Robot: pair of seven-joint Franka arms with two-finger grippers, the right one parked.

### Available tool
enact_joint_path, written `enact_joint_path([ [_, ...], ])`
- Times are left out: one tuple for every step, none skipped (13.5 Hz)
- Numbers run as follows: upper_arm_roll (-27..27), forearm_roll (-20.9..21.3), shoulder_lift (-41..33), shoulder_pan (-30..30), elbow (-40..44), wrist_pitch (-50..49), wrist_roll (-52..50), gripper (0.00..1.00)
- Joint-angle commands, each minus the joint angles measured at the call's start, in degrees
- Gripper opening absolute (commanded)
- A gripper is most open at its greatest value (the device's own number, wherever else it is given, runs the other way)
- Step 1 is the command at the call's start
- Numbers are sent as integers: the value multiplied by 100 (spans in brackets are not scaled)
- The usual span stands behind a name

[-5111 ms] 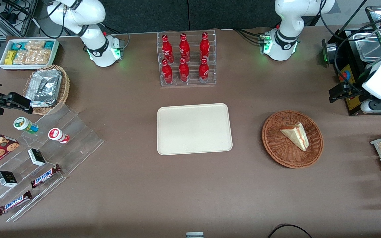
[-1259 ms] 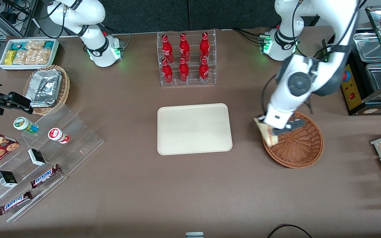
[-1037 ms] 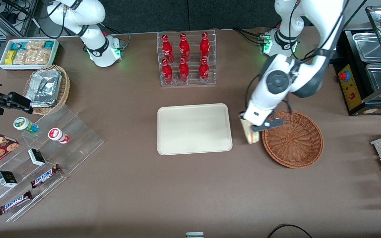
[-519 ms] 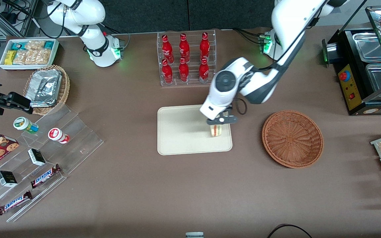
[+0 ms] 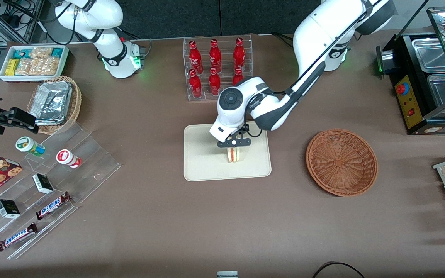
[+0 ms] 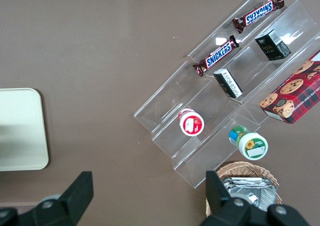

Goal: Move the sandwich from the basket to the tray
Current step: 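Lift the sandwich and carry it with the left gripper over the tray, then lower the sandwich onto the tray and open the left gripper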

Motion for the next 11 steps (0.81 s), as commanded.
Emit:
enact_joint_path([
  [21,238,155,-62,221,-98,-177,0],
  [21,247,173,-62,213,-90,-177,0],
  [21,255,190,-62,212,-72,-177,0],
  [21,255,216,-62,212,-11,-168,23],
  [21,264,225,-71,212,16,-159,61],
  [21,282,234,-71,212,25,-159,100],
  [21,317,234,-71,212,33,-177,100],
  [21,317,234,-62,212,34,-177,100],
  [21,317,226,-62,221,25,-168,100],
  [21,308,217,-54,221,25,-168,100],
  [21,308,199,-45,256,-1,-151,100],
])
